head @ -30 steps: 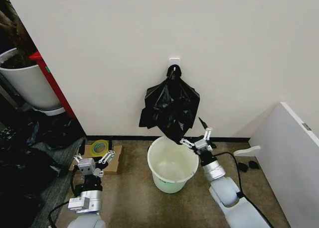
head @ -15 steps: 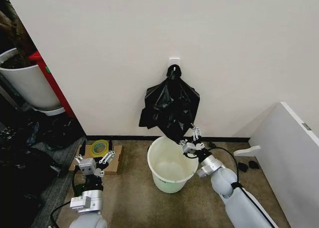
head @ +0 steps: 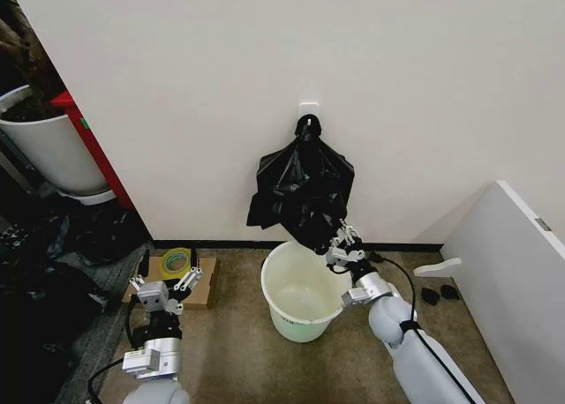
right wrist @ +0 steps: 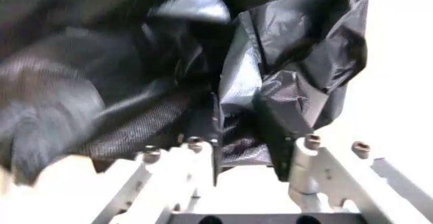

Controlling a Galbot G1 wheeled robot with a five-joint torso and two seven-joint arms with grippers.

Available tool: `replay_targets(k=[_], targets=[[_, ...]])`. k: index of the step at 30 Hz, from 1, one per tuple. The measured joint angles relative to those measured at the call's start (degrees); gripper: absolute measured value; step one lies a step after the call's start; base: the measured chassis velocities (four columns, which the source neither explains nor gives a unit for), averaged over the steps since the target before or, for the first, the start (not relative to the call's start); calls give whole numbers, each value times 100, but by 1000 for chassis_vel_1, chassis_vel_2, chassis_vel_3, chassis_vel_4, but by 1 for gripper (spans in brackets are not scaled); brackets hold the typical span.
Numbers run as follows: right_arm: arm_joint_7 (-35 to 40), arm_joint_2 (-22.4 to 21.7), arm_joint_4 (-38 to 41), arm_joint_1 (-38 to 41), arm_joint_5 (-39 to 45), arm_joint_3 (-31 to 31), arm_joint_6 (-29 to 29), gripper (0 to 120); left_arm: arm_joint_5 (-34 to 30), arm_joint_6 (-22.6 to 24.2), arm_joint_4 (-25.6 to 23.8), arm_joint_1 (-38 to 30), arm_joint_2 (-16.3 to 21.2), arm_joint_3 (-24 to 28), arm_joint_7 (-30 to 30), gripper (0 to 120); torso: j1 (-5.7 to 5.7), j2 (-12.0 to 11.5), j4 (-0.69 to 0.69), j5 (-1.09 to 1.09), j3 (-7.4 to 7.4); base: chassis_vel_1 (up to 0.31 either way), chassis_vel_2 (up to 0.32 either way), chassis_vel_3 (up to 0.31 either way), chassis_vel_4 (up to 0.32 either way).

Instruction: Place the garbage bag over the trash bin.

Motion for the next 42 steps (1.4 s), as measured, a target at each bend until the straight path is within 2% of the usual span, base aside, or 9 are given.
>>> replay_targets(k=[5, 10, 13, 15, 17, 20, 26, 31, 42], targets=[[50, 5, 135, -83, 903, -115, -8, 0, 5, 0, -37, 4, 21, 7, -11, 100, -1, 0, 0, 0, 0, 0, 0, 0, 0], [53, -40, 472, -201, 2617, -420, 40, 0, -33, 25, -80, -48, 145, 7, -12, 100, -1, 1, 0, 0, 0, 0, 0, 0, 0], [-125, -97, 862, -268, 4446, -743, 317, 0, -166, -76, -93, -178, 390, 45, 167, 100, -1, 1, 2, -1, 0, 0, 0, 0, 0], [-621, -100, 1324, -316, 6181, -934, 757, 0, -326, -504, 41, -466, 906, 148, 709, 100, -1, 1, 1, 1, -1, 0, 0, 0, 0], [-785, -101, 1435, -329, 6554, -969, 865, 0, -379, -627, 96, -560, 1047, 177, 880, 100, -1, 1, 1, -2, 0, 0, 0, 0, 0], [-1348, -91, 1795, -329, 7526, -1188, 1161, 0, -670, -1188, 494, -1156, 1886, 269, 1978, 100, 0, 1, -1, -2, 0, 0, 0, 0, 0], [-1767, 10, 1796, -326, 7664, -1276, 1389, 0, -462, -1261, 1271, -2231, 2873, 724, 2686, 100, 0, 1, 0, -2, 0, 0, 0, 0, 0], [-2068, 93, 1697, -375, 7699, -1265, 1577, 0, -298, -1273, 1776, -3294, 3250, 1220, 3073, 100, 1, 1, -1, -2, 1, 0, 0, 0, 0], [-2506, 255, 1567, -446, 7775, -1211, 1759, 0, -153, -1205, 2768, -5183, 3460, 2820, 3359, 100, 1, 0, 0, -1, 1, 0, 0, 0, 0]])
